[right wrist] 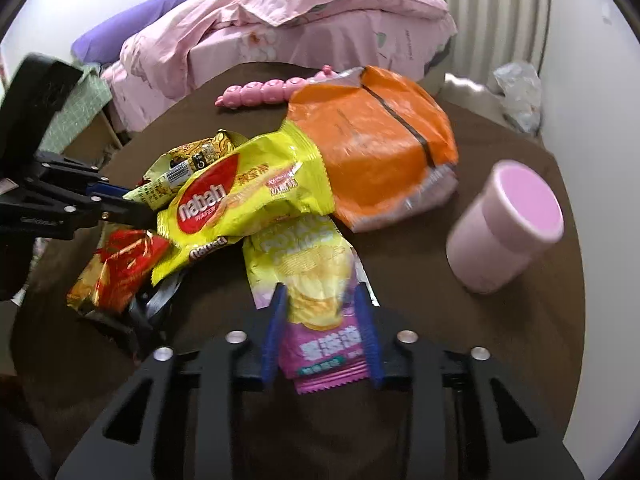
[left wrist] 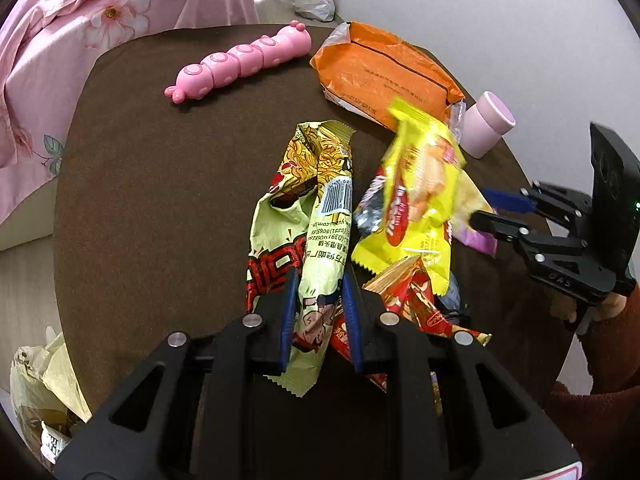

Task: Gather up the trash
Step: 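Grasp the yellow Nabati wafer pack with the right gripper while the left holds the snack wrapper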

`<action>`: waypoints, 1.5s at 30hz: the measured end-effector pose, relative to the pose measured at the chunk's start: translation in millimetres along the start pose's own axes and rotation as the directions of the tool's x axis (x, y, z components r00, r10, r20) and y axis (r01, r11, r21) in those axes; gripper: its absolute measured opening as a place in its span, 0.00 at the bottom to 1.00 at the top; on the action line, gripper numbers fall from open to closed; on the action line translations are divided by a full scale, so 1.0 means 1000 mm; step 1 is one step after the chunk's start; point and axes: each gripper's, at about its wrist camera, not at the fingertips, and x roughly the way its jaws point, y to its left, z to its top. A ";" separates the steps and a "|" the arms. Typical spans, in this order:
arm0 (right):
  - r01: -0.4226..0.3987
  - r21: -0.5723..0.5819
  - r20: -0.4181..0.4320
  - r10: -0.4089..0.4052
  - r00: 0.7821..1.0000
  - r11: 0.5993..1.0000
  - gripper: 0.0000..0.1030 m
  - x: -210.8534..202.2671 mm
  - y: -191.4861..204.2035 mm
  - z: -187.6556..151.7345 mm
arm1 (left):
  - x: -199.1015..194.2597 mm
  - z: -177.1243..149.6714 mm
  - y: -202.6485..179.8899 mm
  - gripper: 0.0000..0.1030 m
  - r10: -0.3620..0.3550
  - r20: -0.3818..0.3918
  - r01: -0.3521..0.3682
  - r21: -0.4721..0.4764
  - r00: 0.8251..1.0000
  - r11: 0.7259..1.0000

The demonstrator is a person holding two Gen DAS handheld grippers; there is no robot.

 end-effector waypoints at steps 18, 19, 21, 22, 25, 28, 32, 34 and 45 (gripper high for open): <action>-0.059 0.118 0.169 0.039 0.985 0.991 0.42 -0.039 -0.019 -0.006 | -0.030 0.026 -0.009 0.44 -0.048 0.147 0.044 0.029 0.988 0.999; -0.077 0.119 0.177 0.055 0.983 0.990 0.44 -0.040 -0.021 -0.005 | -0.027 0.029 -0.009 0.45 -0.016 0.142 0.012 0.027 0.990 1.000; -0.101 0.095 0.191 0.082 0.978 0.990 0.44 -0.037 -0.016 0.003 | -0.018 0.034 -0.009 0.45 0.051 0.122 -0.055 0.022 0.991 0.998; -0.098 0.073 0.199 0.081 0.977 0.993 0.44 -0.034 -0.011 0.009 | -0.014 0.034 -0.008 0.45 0.071 0.110 -0.074 0.023 0.991 0.997; -0.079 0.074 0.207 0.063 0.976 0.994 0.44 -0.021 -0.008 0.023 | 0.005 0.034 -0.003 0.47 0.101 0.058 -0.102 0.012 0.993 0.995; -0.083 0.106 0.170 0.064 0.983 0.991 0.44 0.001 -0.010 0.038 | 0.008 0.033 0.000 0.48 0.097 0.048 -0.097 -0.006 0.994 0.995; -0.160 0.106 0.101 0.150 0.984 0.981 0.43 0.022 -0.006 0.039 | 0.004 0.030 0.001 0.48 0.119 0.048 -0.119 0.001 0.992 0.993; -0.166 0.080 0.095 0.158 0.983 0.983 0.29 0.021 -0.001 0.034 | 0.003 0.029 0.002 0.48 0.119 0.048 -0.119 0.004 0.992 0.993; -0.074 0.073 0.179 0.060 0.982 0.995 0.12 -0.031 -0.002 0.017 | -0.027 0.026 0.009 0.48 -0.019 0.124 0.016 0.023 0.992 1.000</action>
